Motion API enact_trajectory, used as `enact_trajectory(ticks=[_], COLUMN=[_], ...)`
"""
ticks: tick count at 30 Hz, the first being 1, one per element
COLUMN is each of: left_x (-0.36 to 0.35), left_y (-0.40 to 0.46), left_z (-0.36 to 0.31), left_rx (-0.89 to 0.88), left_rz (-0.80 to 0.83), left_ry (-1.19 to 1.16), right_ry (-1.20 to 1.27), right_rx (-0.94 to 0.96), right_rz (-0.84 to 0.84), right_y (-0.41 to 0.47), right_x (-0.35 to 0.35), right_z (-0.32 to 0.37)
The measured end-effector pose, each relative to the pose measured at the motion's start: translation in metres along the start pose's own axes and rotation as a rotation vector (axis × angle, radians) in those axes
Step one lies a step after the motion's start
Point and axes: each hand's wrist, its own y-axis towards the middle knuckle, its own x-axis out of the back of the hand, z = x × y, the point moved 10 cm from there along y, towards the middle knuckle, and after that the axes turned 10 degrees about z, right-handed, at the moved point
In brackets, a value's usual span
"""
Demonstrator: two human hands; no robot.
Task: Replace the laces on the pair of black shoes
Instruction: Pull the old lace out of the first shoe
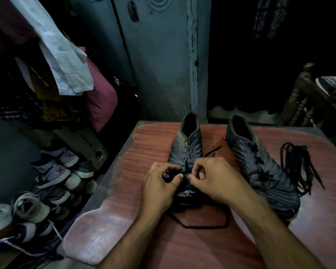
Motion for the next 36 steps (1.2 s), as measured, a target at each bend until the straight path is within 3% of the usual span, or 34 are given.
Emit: enact_trajectory(ticks=[3, 26, 32, 36], left_x=[-0.002, -0.013, -0.005, -0.01], left_y=[-0.001, 0.006, 0.003, 0.003], left_z=[-0.003, -0.007, -0.007, 0.005], left_rx=[-0.02, -0.074, -0.119, -0.074], left_rz=[0.012, 0.069, 0.081, 0.136], left_ry=[0.02, 0.098, -0.088, -0.385], right_ry=[-0.079, -0.004, 0.007, 0.021], right_rx=[0.001, 0.038, 0.029, 0.027], right_rz=[-0.002, 0.004, 0.003, -0.005], right_y=[0.001, 0.005, 0.006, 0.006], right_x=[-0.002, -0.001, -0.004, -0.005], right_z=[-0.001, -0.014, -0.013, -0.013])
